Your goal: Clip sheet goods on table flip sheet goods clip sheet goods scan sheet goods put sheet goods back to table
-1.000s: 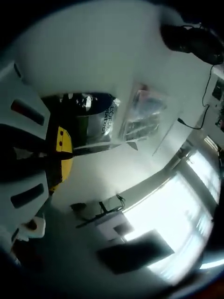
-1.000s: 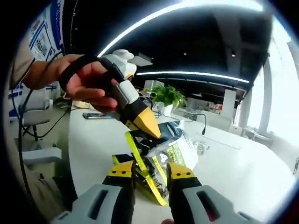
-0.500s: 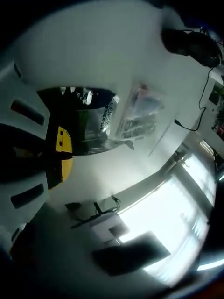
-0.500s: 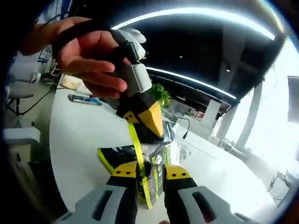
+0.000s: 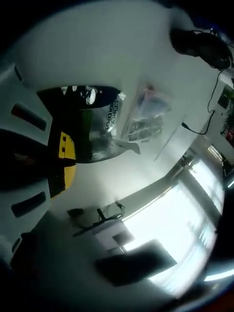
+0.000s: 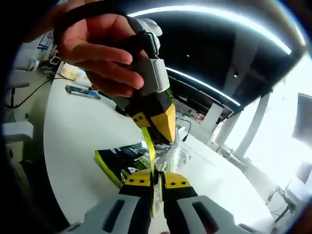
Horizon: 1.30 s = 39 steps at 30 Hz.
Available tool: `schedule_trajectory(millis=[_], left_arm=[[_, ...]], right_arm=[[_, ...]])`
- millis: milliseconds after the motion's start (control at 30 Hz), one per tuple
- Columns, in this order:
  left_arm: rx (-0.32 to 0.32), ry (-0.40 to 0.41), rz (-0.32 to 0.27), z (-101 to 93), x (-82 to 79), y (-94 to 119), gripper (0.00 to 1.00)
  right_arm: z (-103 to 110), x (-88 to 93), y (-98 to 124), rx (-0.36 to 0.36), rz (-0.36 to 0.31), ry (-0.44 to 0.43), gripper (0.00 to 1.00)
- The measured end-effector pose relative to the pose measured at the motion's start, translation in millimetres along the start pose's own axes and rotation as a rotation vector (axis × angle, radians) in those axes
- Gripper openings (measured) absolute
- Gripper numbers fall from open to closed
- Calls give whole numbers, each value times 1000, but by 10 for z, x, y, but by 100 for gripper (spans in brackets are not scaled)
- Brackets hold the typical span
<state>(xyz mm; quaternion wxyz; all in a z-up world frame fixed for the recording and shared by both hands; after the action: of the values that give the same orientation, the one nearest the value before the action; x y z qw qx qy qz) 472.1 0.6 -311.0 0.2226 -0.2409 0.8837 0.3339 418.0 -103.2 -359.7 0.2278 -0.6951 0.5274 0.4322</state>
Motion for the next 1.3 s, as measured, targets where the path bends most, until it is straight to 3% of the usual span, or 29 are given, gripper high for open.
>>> schedule_trajectory(millis=[200,567,833,1033,1300], left_arm=[[14,-36,6,-16,5,3,0],[48,-157,-29,-39,-24,50,0],[62,-257,-130,-41,-141,164,4],[74,-264,-172,-13,-186,222,4],[74,-293,-174,64,-118,219,5]], right_arm=[[-45,11,2,-18,4,-116,0],[-81,14,17,-17,8,-174,0],[-135,5,36,2,3,-202,0],[-213,5,55,21,-1,-226,0],[-279,11,86,44,-10,-281,0]])
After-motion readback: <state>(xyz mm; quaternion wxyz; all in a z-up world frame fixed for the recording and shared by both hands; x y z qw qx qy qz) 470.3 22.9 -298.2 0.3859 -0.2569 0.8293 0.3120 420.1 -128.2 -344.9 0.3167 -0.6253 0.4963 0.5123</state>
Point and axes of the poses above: the point that each gripper's makers call its tool centre point, and the gripper's own axes: y roughly backward along the fingers, z roughly to its left, x roughly out of its underside, the point moved 8 cm from there along y, roughly backward along the fingers, and after that the axes turned 1 degree about -y, right-handed, at the moved point
